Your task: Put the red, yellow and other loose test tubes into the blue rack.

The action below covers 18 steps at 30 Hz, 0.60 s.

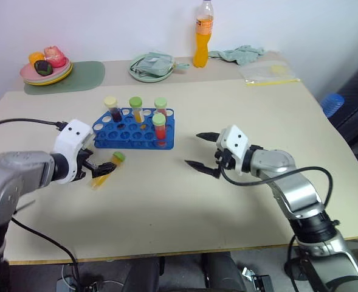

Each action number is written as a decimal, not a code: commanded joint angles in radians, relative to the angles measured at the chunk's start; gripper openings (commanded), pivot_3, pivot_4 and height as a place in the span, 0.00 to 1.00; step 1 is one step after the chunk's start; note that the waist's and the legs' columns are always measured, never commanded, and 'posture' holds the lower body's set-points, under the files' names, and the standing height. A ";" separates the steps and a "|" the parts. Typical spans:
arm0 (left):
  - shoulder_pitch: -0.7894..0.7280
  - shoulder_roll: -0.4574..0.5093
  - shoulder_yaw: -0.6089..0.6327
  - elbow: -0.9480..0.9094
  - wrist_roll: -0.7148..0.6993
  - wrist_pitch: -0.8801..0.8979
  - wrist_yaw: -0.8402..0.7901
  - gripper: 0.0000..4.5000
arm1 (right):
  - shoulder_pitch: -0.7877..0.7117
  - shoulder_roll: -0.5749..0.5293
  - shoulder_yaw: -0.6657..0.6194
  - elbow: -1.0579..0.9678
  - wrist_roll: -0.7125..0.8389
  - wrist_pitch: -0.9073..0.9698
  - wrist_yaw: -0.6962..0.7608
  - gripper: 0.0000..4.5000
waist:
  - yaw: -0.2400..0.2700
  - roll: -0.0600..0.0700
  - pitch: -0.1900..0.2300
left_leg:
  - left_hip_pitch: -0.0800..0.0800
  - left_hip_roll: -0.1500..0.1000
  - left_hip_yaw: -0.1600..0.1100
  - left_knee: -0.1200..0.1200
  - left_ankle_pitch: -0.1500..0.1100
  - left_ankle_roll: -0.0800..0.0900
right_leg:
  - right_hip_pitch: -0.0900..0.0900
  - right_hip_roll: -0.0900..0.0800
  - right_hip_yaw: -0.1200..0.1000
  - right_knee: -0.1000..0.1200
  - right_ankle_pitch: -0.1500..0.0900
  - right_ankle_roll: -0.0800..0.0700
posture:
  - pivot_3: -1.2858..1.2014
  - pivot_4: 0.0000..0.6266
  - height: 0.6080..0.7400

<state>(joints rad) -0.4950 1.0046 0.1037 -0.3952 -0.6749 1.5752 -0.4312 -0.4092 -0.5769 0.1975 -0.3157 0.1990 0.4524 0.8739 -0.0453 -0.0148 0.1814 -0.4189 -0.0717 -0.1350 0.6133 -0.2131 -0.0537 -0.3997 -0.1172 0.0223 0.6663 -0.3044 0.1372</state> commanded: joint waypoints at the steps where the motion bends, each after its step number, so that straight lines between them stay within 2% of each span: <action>1: -0.074 0.004 -0.105 0.035 -0.014 0.039 0.009 1.00 | 0.017 -0.045 -0.017 -0.100 0.055 0.029 0.055 0.98 | 0.001 0.000 0.000 | 0.000 0.000 0.000 0.000 0.000 0.000 | 0.000 0.000 0.000 0.000 0.000 0.000 | 0.52 0.24 1.00; 7: -0.169 -0.040 -0.281 0.176 0.065 0.010 0.003 1.00 | 0.025 -0.053 -0.012 -0.135 0.074 0.053 0.054 0.98 | 0.003 -0.001 0.000 | 0.000 0.000 0.000 0.001 0.000 0.000 | 0.001 0.000 0.000 0.000 0.000 0.000 | 0.52 0.24 1.00; 12: -0.236 -0.072 -0.363 0.293 0.123 -0.055 -0.036 1.00 | 0.040 -0.046 0.001 -0.146 0.059 0.052 0.033 0.98 | 0.006 -0.002 0.001 | 0.000 0.000 0.000 0.001 0.000 0.000 | 0.001 0.000 0.000 0.000 0.000 0.000 | 0.52 0.24 1.00; 15: -0.244 -0.059 -0.400 0.322 0.143 -0.101 -0.087 0.79 | 0.052 -0.042 0.009 -0.159 0.055 0.055 0.015 1.00 | 0.006 -0.002 0.001 | 0.000 0.000 0.000 0.001 0.000 0.000 | 0.000 -0.001 0.000 0.000 0.000 0.000 | 0.52 0.24 1.00; 18: -0.227 -0.029 -0.414 0.318 0.160 -0.128 -0.130 0.44 | 0.055 -0.038 0.014 -0.164 0.056 0.056 0.003 1.00 | 0.004 -0.002 0.001 | 0.000 0.000 0.000 0.001 0.000 0.000 | 0.000 -0.001 0.000 0.000 0.000 0.000 | 0.52 0.24 1.00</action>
<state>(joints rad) -0.7214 0.9457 -0.3030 -0.0762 -0.5334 1.4645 -0.5380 -0.3535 -0.6183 0.2138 -0.4330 0.2541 0.5154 0.8864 -0.0411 -0.0165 0.1821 -0.4193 -0.0717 -0.1348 0.6143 -0.2129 -0.0540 -0.3994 -0.1178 0.0219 0.6661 -0.3044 0.1371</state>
